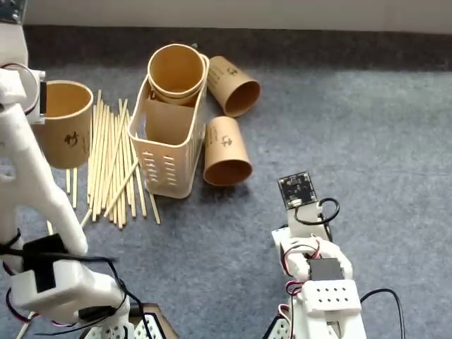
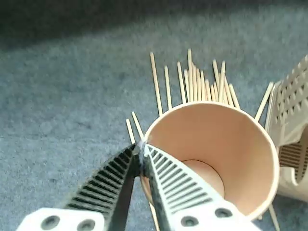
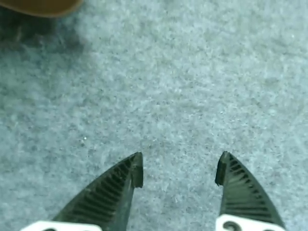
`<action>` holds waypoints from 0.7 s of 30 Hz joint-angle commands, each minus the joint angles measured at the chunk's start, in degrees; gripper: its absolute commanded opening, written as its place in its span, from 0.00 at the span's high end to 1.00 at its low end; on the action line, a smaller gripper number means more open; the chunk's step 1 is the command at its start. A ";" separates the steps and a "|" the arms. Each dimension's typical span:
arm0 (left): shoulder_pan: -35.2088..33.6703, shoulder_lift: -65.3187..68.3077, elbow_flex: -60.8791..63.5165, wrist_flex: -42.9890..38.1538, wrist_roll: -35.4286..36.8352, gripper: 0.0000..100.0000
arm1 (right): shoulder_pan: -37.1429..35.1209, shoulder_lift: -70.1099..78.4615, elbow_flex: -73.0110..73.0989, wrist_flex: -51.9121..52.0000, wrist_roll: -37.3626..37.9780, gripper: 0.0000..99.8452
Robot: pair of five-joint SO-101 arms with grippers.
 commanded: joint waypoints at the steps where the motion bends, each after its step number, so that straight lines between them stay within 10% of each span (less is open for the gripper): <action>1: 6.11 -5.76 -8.48 -6.15 11.16 1.00 | -0.48 -0.84 -0.22 -1.01 0.62 0.75; 9: 21.93 0.84 -9.10 -29.89 21.80 0.99 | -0.48 -0.84 -0.13 -1.01 0.62 0.75; 21: 24.66 19.82 -9.45 -30.24 21.63 0.99 | -0.48 -0.84 -0.31 -1.01 0.62 0.75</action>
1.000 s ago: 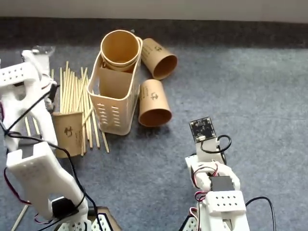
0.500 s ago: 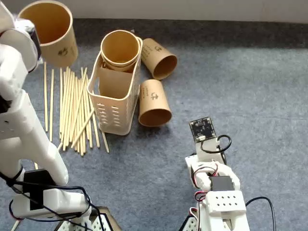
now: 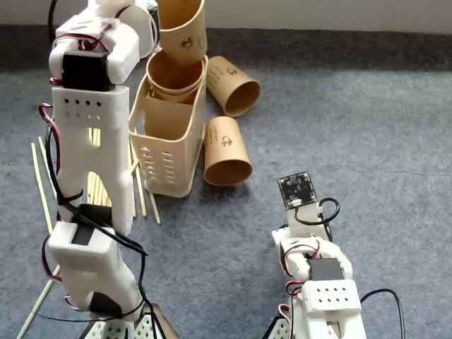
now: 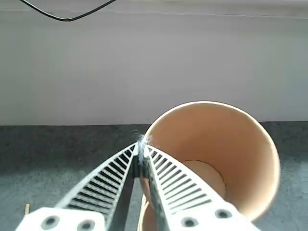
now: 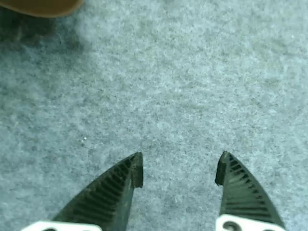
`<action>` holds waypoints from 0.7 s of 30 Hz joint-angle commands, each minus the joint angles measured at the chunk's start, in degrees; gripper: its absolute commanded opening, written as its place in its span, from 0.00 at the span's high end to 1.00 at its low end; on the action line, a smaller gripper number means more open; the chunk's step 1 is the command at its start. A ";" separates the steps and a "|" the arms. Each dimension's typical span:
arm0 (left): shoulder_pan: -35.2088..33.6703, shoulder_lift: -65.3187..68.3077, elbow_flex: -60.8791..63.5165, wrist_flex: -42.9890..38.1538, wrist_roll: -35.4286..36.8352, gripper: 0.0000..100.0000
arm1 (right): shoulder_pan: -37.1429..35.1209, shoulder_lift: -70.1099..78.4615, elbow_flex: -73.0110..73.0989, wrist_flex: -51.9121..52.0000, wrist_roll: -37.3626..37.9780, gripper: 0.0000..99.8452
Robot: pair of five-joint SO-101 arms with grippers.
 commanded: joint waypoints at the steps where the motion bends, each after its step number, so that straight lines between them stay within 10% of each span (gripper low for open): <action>1: -0.57 1.80 -0.40 -0.62 0.18 0.99 | -0.48 -0.84 -0.31 -1.01 0.62 0.75; 21: -2.59 -9.36 -0.40 9.76 -5.54 0.99 | -0.48 -0.84 -0.40 -1.01 0.62 0.75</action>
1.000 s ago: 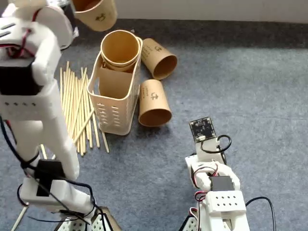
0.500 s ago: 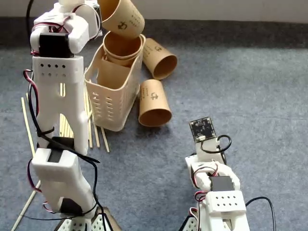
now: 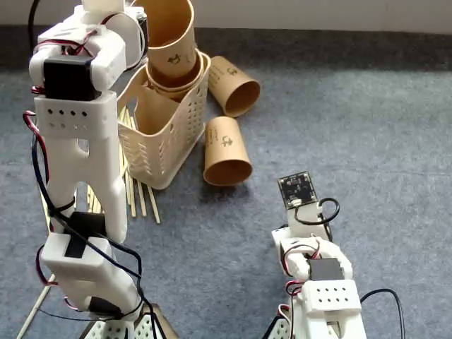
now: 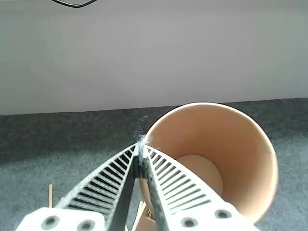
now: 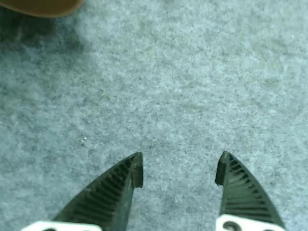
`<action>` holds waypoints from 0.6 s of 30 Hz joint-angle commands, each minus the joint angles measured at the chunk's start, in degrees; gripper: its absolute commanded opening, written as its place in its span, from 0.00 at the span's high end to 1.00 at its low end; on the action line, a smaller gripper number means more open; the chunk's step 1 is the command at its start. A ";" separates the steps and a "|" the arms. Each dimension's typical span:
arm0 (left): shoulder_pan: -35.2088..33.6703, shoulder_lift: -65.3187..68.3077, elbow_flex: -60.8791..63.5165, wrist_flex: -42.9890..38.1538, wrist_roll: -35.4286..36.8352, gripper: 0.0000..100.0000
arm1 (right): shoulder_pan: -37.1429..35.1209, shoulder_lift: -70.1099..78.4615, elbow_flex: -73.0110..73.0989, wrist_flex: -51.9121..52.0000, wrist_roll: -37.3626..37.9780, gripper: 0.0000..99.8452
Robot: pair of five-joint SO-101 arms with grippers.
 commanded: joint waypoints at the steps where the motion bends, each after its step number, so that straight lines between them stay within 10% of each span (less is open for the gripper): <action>1: -1.98 -2.95 -0.57 1.49 -0.88 0.99 | -0.48 -0.84 -0.40 -1.01 0.62 0.75; 7: -2.24 -2.07 -0.13 4.66 -0.88 0.96 | -0.48 -0.84 -0.31 -1.01 0.62 0.75; 12: -0.66 0.31 -0.13 6.15 -7.47 0.74 | -0.66 -0.84 -0.40 -1.01 0.62 0.75; 18: -3.56 0.22 -1.54 4.66 -8.26 0.80 | -0.66 -0.84 -0.31 -0.92 0.62 0.75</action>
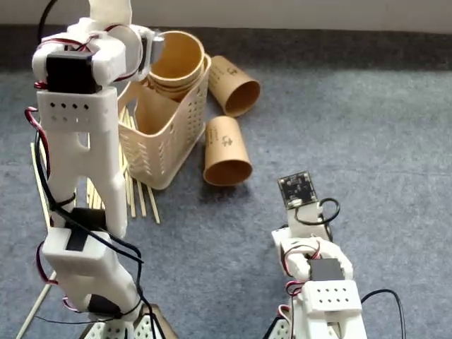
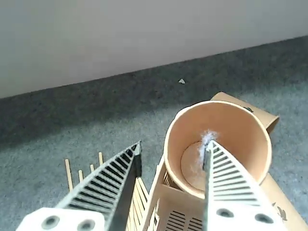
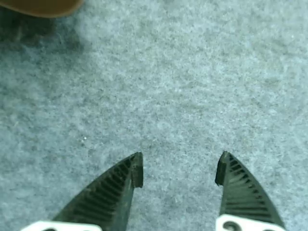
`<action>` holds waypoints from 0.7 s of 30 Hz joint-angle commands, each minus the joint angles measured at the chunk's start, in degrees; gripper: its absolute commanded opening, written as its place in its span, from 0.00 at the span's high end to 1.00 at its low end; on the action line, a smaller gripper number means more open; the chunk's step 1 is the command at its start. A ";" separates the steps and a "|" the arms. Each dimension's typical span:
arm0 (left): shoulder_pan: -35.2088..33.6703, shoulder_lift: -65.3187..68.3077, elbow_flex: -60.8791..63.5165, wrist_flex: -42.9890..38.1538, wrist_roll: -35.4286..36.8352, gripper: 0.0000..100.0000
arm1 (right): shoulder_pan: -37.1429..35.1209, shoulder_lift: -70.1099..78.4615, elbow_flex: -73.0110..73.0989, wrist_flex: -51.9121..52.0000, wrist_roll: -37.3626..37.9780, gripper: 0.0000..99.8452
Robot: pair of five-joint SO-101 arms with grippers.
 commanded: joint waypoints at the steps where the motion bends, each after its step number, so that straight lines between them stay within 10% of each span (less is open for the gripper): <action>1: -4.18 -2.33 -2.33 -1.93 -0.35 0.81 | -0.66 -0.84 -0.22 -0.92 0.62 0.75; 10: -24.31 4.79 8.22 1.49 -1.76 0.83 | -0.66 -0.84 -0.22 -0.84 0.62 0.75; 21: -13.67 25.10 23.52 -0.44 -7.21 0.83 | -0.66 -0.84 -0.04 -0.84 0.62 0.75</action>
